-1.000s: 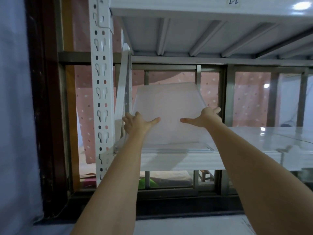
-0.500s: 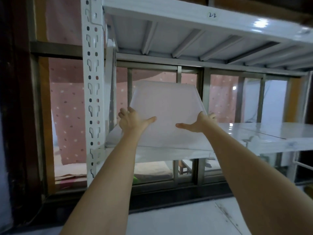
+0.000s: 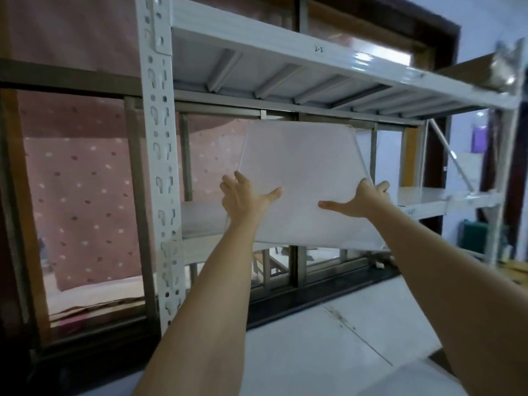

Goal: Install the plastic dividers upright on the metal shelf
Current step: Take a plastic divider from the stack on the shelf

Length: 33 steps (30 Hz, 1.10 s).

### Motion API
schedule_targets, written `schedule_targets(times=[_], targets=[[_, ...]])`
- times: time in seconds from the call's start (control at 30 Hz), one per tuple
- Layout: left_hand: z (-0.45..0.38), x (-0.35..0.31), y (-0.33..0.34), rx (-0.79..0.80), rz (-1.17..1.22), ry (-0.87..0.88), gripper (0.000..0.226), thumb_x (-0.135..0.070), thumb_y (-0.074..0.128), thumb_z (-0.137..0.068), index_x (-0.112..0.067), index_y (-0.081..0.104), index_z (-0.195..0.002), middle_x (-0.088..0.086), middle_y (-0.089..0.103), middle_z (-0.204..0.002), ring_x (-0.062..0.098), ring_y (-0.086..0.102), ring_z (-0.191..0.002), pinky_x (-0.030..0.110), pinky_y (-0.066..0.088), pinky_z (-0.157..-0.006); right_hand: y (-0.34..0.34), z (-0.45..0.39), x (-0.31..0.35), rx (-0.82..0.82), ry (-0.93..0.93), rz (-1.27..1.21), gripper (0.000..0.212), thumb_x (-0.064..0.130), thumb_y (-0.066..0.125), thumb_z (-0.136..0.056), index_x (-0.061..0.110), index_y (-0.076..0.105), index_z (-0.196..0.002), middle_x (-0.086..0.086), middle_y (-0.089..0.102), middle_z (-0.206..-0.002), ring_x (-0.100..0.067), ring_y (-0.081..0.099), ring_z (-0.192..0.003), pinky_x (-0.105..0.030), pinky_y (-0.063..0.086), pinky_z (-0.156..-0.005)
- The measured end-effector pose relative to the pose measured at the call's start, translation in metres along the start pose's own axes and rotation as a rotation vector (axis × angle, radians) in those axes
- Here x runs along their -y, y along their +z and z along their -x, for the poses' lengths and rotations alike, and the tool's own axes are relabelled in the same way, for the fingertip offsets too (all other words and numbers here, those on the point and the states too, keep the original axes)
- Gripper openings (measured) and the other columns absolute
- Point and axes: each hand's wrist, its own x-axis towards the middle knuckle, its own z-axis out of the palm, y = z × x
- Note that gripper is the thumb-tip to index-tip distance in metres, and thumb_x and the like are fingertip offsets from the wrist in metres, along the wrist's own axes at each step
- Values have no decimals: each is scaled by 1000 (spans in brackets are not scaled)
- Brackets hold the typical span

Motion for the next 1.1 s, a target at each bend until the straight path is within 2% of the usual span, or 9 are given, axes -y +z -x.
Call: schedule_targets(times=[0.1, 0.2, 0.3, 0.4, 0.53, 0.67, 0.77, 0.97, 1.1], targets=[[11, -22, 13, 14, 39, 38, 110, -72, 64, -70, -5, 24, -147, 17, 30, -142, 32, 31, -130, 39, 41, -94, -20, 10, -26, -21, 37, 7, 134, 83, 64, -53, 3, 15, -148, -23, 10, -153, -39, 20, -140, -46, 27, -112], [24, -47, 30, 41, 90, 75, 112, -72, 65, -68, -4, 24, -148, 19, 29, -143, 33, 30, -131, 41, 41, -94, -38, 23, -55, -56, 87, 33, 129, 80, 64, -58, 4, 13, -149, -22, 10, -153, -38, 16, -142, -45, 30, -109], [41, -76, 48, 75, 138, 105, 114, -72, 65, -68, -5, 21, -149, 21, 24, -148, 36, 26, -136, 44, 40, -98, -54, 32, -87, -101, 128, 62, 128, 80, 64, -59, 7, 11, -150, -24, 10, -152, -39, 20, -141, -44, 36, -105], [64, -112, 69, 142, 183, 150, 115, -72, 65, -69, -4, 18, -150, 22, 21, -151, 35, 24, -138, 44, 38, -101, -70, 35, -129, -132, 205, 60, 129, 78, 65, -60, 10, 5, -152, -23, 5, -155, -39, 22, -141, -45, 36, -105], [94, -155, 97, 242, 194, 214, 120, -74, 61, -70, 0, 12, -151, 24, 17, -153, 36, 20, -140, 44, 35, -105, -90, 41, -184, -185, 272, 95, 127, 75, 69, -59, 11, 9, -151, -23, 14, -150, -38, 29, -135, -44, 37, -103], [124, -197, 126, 324, 248, 242, 122, -74, 63, -69, -1, 9, -151, 24, 12, -154, 36, 16, -141, 44, 34, -106, -103, 38, -240, -188, 334, 97, 126, 77, 72, -54, 13, 16, -148, -15, 20, -151, -38, 20, -140, -48, 33, -107], [144, -225, 145, 384, 281, 264, 122, -71, 65, -70, -2, 8, -152, 23, 9, -155, 36, 13, -143, 45, 31, -108, -113, 39, -278, -176, 395, 137, 124, 80, 68, -54, 9, 23, -144, -17, 21, -150, -39, 23, -139, -47, 36, -105], [178, -276, 176, 426, 313, 298, 114, -69, 67, -70, -3, 19, -149, 21, 15, -155, 36, 18, -142, 47, 30, -109, -129, 36, -342, -156, 506, 123, 133, 82, 68, -48, 7, 19, -146, -22, 11, -152, -38, 29, -137, -46, 38, -107], [199, -304, 202, 447, 336, 299, 112, -68, 68, -69, -4, 21, -148, 22, 20, -151, 36, 22, -140, 44, 36, -105, -135, 34, -379, -156, 545, 151, 126, 78, 69, -55, 5, 20, -146, -22, 14, -151, -37, 28, -138, -47, 41, -105]])
